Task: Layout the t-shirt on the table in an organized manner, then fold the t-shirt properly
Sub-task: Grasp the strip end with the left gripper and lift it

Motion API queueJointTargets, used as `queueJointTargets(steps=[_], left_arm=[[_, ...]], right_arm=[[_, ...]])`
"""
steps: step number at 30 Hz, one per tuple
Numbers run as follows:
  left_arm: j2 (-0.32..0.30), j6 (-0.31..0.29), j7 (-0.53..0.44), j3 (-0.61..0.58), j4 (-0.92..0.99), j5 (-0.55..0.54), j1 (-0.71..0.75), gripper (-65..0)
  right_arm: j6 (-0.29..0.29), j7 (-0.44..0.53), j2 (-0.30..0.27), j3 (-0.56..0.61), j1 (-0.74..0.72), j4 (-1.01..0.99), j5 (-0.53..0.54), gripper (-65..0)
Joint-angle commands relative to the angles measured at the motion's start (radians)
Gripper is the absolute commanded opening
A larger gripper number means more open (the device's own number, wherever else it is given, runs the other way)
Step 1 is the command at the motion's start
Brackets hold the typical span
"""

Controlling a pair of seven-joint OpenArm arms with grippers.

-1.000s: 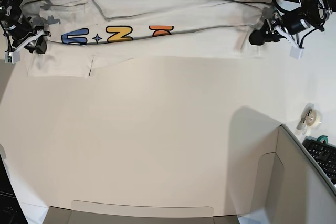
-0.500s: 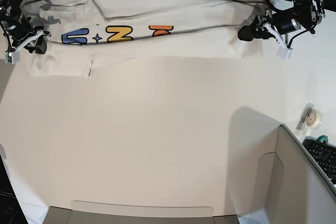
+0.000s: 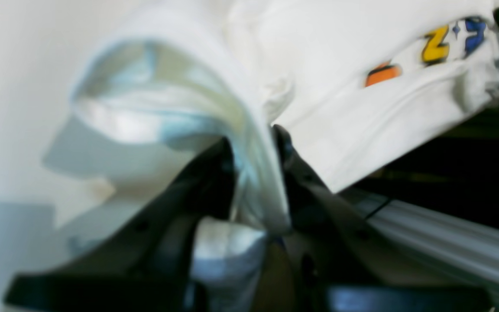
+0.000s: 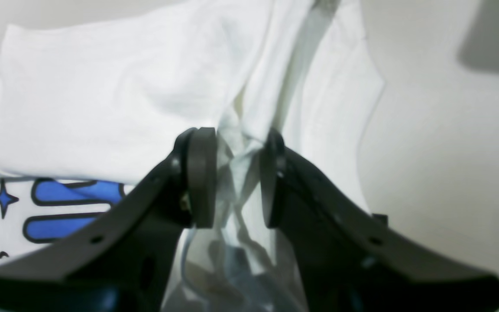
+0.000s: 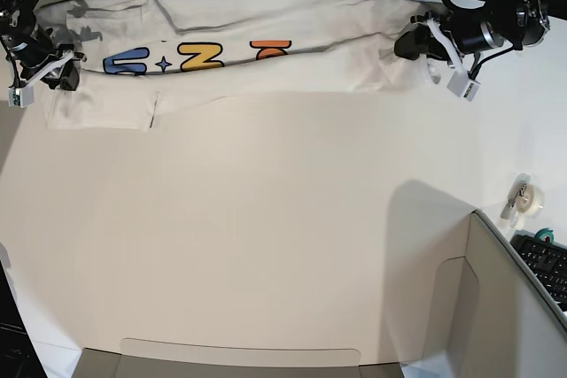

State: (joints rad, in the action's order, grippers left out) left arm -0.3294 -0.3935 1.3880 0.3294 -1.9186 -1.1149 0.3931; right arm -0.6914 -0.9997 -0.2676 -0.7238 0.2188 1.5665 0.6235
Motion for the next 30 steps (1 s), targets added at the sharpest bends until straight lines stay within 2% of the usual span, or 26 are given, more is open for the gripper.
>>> queueJointTargets(steps=[1, 6, 9, 15, 18, 21, 30], left_arm=[[0.009, -0.005, 0.008, 0.001, -0.025, -0.026, -0.004, -65.0], [0.074, -0.006, 0.008, -0.057, -0.031, -0.026, -0.055, -65.0], [0.103, -0.005, 0.008, -0.154, -0.031, -0.026, -0.093, -65.0], [0.203, 0.000, 0.008, -0.338, -0.028, -0.020, -0.194, -65.0], [0.241, 0.060, 0.008, -0.418, -0.028, -0.020, -0.239, -65.0], [0.287, 0.078, 0.008, -0.481, -0.023, -0.018, -0.279, -65.0], [0.289, 0.078, 0.000, -0.570, 0.113, -0.018, -0.374, -65.0]], right_arm=[[-0.007, 0.017, -0.019, -0.004, -0.008, 0.016, 0.011, -47.5], [-0.007, 0.017, -0.028, -0.010, -0.006, 0.016, 0.011, -47.5], [-0.007, 0.017, -0.038, -0.012, -0.005, 0.018, 0.011, -47.5], [-0.007, 0.017, -0.054, -0.012, 0.008, 0.018, 0.011, -47.5], [-0.007, 0.017, -0.066, -0.013, 0.009, 0.018, 0.011, -47.5], [-0.007, 0.017, -0.066, -0.013, 0.009, 0.018, 0.011, -47.5], [-0.007, 0.017, -0.066, -0.013, 0.015, 0.032, 0.009, -47.5]])
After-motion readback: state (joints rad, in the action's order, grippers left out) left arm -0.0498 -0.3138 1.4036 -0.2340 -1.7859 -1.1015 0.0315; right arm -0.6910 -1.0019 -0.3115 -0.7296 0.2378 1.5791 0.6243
